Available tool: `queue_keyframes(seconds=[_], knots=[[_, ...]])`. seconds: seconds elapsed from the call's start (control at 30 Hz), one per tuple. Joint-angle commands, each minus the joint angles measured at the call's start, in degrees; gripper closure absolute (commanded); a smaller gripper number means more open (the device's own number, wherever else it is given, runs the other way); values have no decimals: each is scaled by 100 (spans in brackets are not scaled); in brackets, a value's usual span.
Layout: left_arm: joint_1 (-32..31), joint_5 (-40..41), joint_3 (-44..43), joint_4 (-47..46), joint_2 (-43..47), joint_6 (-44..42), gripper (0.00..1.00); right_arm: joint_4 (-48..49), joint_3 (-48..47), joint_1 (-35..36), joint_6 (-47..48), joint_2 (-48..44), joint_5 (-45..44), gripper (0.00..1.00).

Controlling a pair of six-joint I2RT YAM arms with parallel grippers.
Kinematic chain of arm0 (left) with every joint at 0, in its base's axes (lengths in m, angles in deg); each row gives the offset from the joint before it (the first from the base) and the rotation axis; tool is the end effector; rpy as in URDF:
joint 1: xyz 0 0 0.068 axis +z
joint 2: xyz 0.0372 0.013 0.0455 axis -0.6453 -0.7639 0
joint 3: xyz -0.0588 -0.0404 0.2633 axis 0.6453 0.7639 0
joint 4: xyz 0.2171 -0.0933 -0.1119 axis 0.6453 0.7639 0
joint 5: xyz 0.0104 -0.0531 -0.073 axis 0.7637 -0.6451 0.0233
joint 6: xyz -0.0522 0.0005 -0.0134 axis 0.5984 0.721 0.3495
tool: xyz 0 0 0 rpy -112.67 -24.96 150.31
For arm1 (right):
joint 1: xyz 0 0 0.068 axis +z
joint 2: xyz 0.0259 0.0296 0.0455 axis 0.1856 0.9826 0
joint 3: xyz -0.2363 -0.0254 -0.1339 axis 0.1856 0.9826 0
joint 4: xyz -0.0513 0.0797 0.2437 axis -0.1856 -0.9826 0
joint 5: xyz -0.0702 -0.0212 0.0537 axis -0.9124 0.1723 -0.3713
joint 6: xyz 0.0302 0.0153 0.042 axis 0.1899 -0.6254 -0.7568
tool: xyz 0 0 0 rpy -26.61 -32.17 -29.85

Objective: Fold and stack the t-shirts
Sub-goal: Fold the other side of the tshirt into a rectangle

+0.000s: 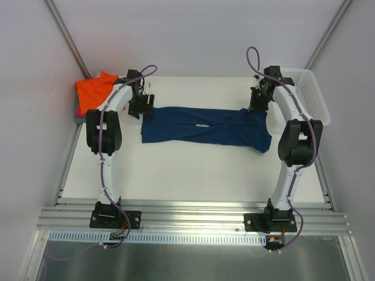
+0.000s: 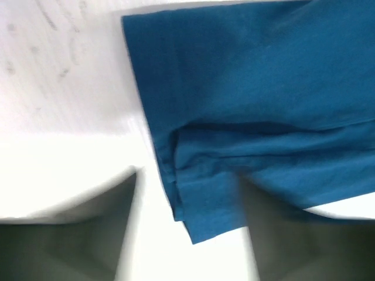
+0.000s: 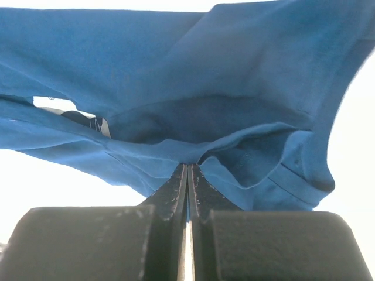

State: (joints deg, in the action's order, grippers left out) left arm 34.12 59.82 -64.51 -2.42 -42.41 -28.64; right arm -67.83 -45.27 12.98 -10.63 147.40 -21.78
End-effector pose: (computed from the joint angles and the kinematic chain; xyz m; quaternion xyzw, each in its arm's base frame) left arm 0.4794 -0.0569 0.2039 0.0741 0.9685 -0.0934 0.2186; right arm 0.4480 0.0263 0.2691 -0.1287 0.9467 0.0972 0.2788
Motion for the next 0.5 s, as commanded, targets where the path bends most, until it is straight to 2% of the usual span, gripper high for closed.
queue_keyframes(seconds=[0.0,0.03,0.07,0.17,0.27,0.47], knots=[[-105,373,-78,52,297,-34,19,95,37,246,159,207,-115,100],[-131,496,80,61,463,27,4,86,37,333,160,286,-132,100],[-123,436,194,78,578,27,1,86,37,360,151,322,-141,99],[-79,129,957,193,1140,36,1,112,11,466,160,366,-132,100],[18,-337,1846,219,1598,255,6,130,-7,510,98,357,-115,100],[9,-663,2401,210,1836,308,18,130,20,527,90,340,-115,100]])
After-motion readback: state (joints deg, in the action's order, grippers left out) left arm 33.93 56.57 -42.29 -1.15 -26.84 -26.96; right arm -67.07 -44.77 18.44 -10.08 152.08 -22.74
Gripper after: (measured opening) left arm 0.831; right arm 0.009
